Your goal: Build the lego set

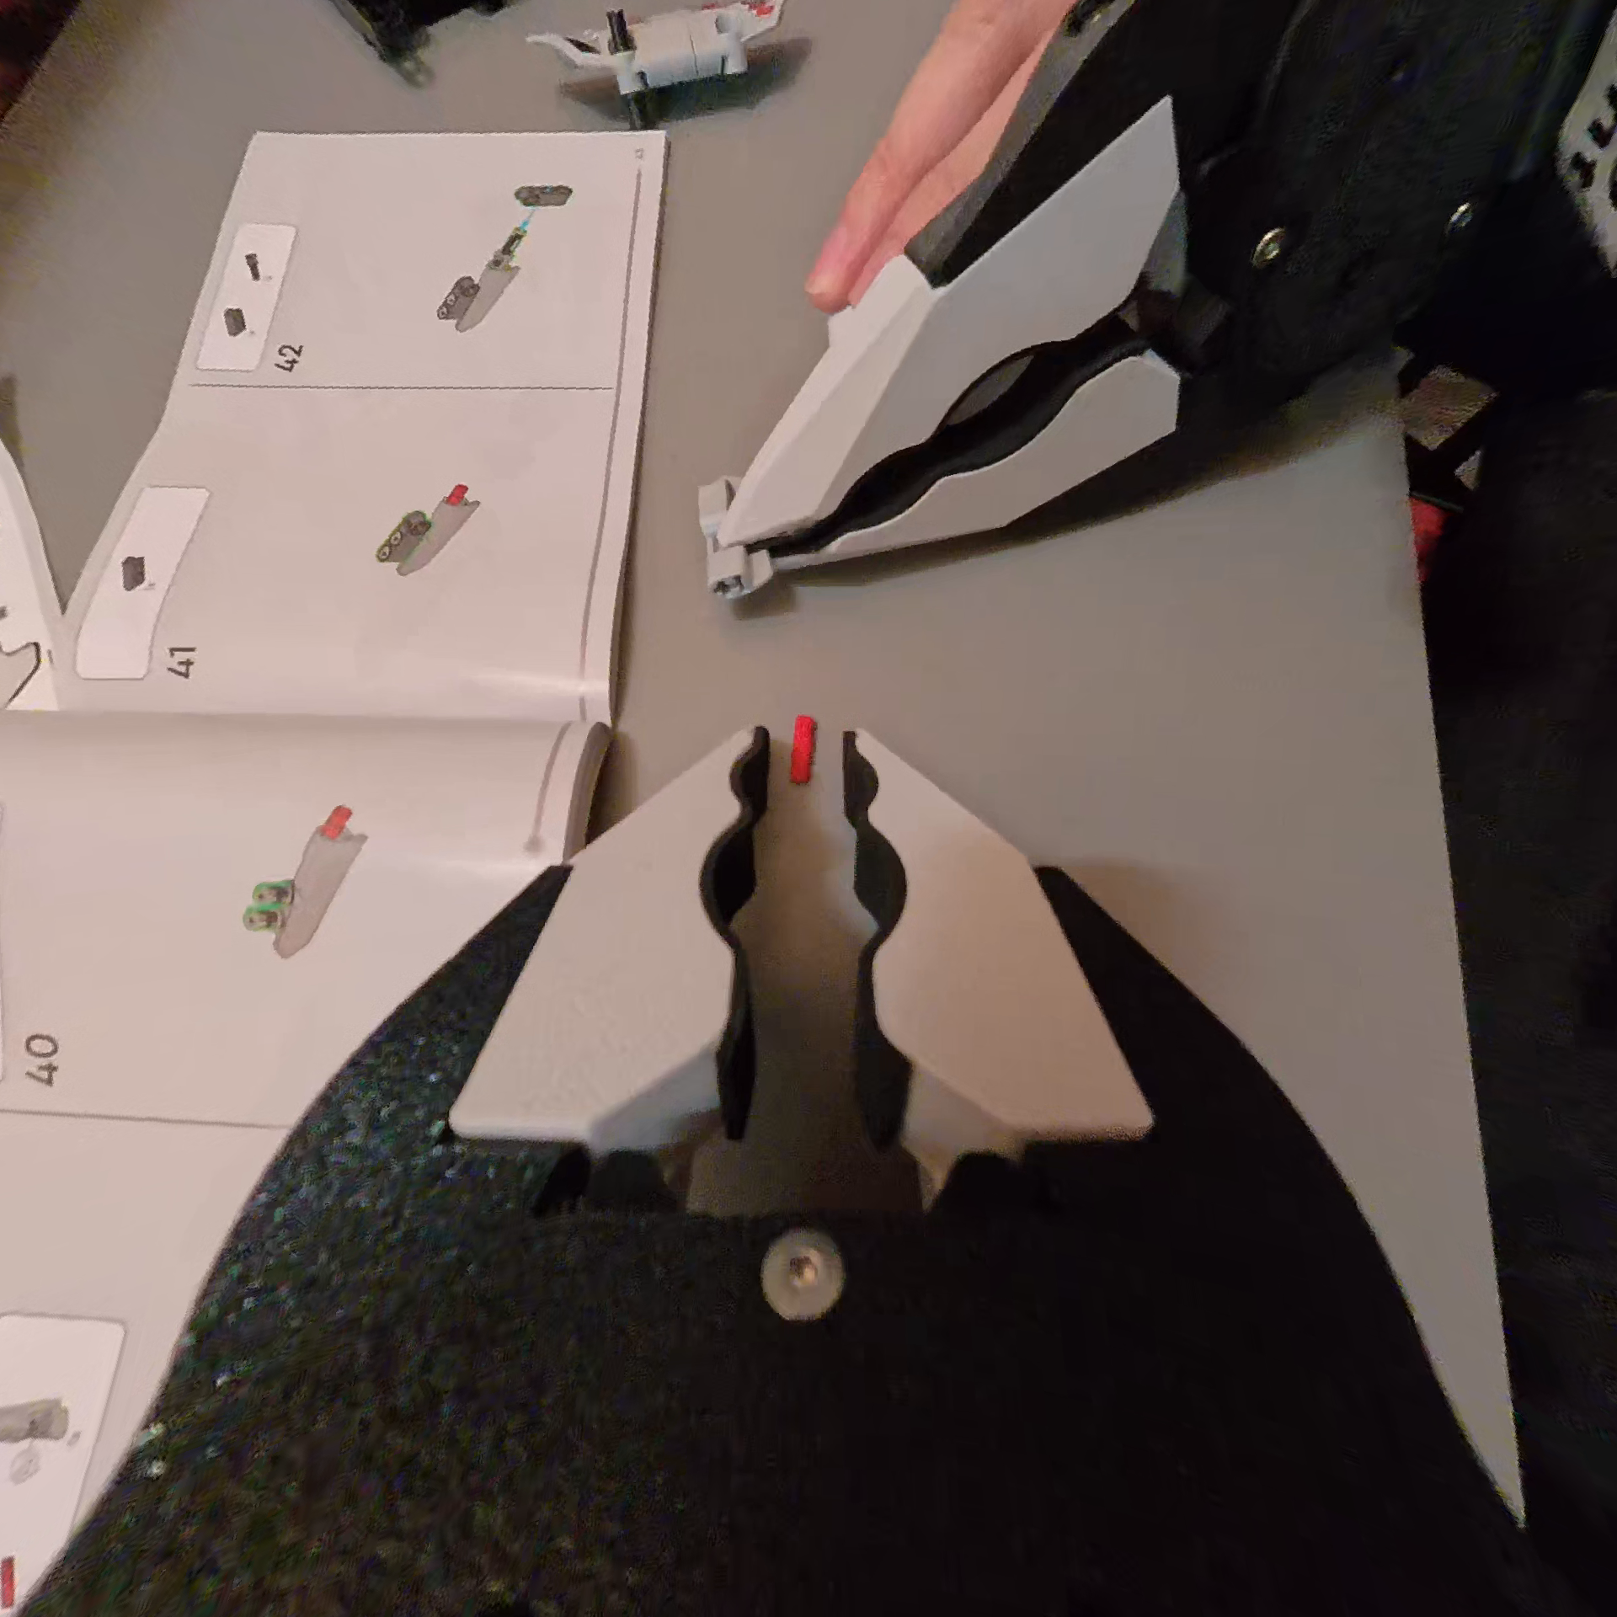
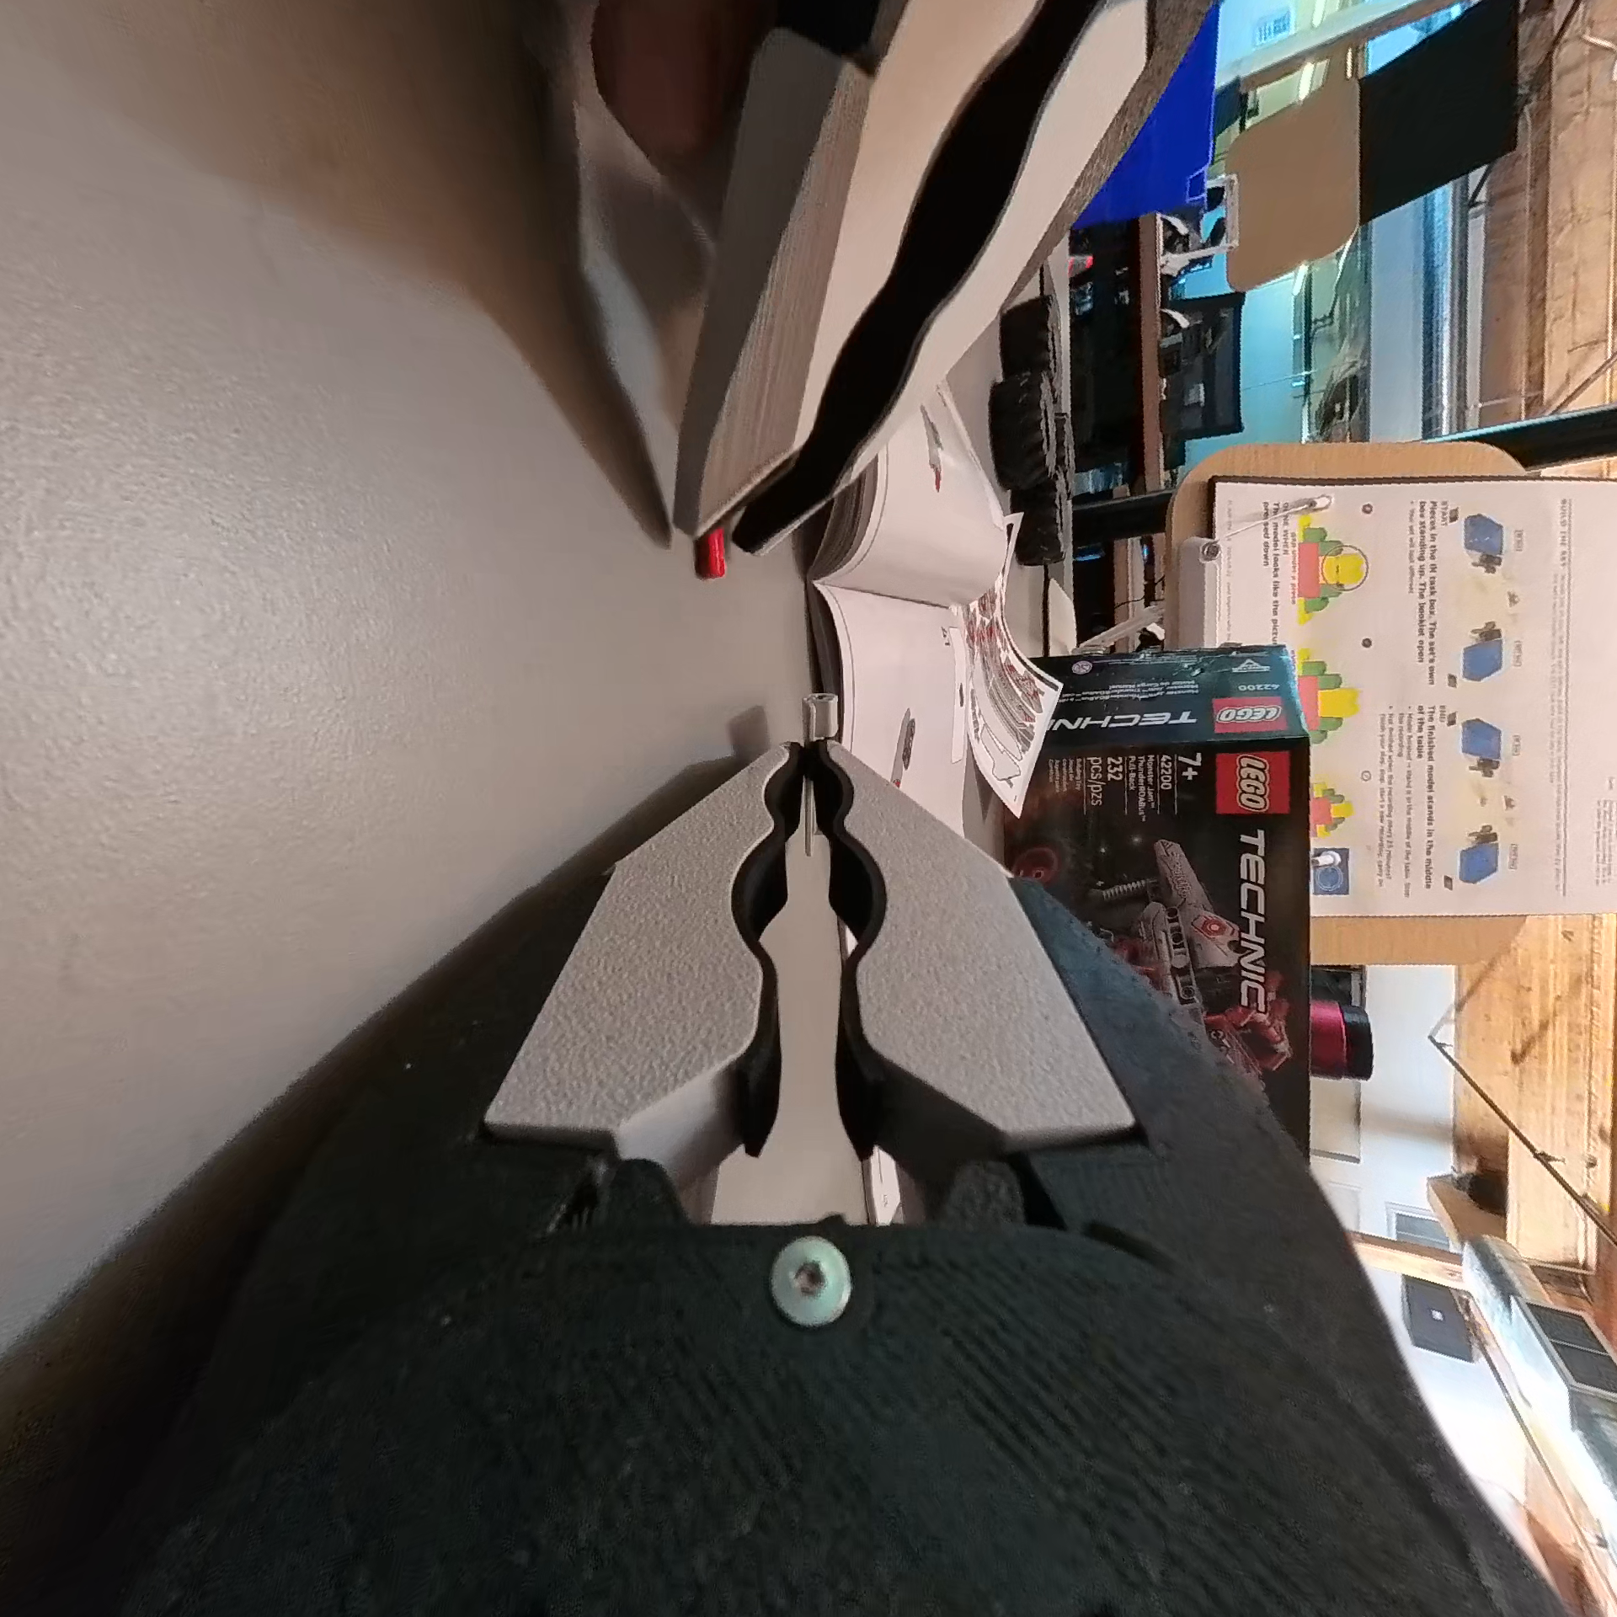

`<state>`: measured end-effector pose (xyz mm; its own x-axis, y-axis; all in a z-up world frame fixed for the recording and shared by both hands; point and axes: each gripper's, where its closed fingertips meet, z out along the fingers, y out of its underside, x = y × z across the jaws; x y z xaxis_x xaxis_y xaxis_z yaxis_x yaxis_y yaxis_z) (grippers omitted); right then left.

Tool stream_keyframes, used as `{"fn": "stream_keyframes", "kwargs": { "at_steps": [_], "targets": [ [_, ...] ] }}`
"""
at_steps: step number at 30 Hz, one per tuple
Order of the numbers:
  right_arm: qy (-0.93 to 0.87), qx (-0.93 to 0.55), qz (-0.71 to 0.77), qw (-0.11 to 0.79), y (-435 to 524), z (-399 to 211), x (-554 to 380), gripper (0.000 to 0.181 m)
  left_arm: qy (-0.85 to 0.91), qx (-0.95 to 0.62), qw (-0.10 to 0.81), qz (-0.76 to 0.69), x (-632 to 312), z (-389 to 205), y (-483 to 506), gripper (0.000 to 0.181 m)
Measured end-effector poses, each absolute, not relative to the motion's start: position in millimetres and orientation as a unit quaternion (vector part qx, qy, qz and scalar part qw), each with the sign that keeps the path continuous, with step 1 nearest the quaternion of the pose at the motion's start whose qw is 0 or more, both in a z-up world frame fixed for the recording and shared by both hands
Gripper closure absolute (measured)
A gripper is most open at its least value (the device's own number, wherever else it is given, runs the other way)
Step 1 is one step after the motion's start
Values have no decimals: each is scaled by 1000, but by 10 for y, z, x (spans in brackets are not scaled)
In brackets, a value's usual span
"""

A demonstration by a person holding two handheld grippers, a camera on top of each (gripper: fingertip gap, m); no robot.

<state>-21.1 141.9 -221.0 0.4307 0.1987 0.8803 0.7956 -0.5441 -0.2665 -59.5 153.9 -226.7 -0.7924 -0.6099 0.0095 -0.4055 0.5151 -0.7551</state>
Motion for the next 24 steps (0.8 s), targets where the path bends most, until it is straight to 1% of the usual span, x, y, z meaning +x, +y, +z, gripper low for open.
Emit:
{"fn": "stream_keyframes", "kwargs": {
  "at_steps": [3,12,16,18,21,24],
  "targets": [
    [-323,-770,-424,352,1417,-2210,-213,180,854,-293,125,-411,-604,-2218,1542,169],
    [-322,-771,-421,354,1404,-2209,-219,181,862,-307,133,-382,-569,-2308,1600,179],
    [-315,-777,-412,357,1392,-2211,-213,181,864,-304,134,-379,-564,-2310,1589,180],
    [-320,-771,-431,343,1388,-2210,-191,181,852,-329,113,-392,-539,-2292,1545,180],
    [-330,-762,-457,319,1392,-2214,-171,181,799,-394,78,-448,-430,-2157,1451,180],
    [-336,-758,-465,311,1386,-2218,-166,181,798,-420,88,-424,-361,-2229,1520,180]
  ]
}}
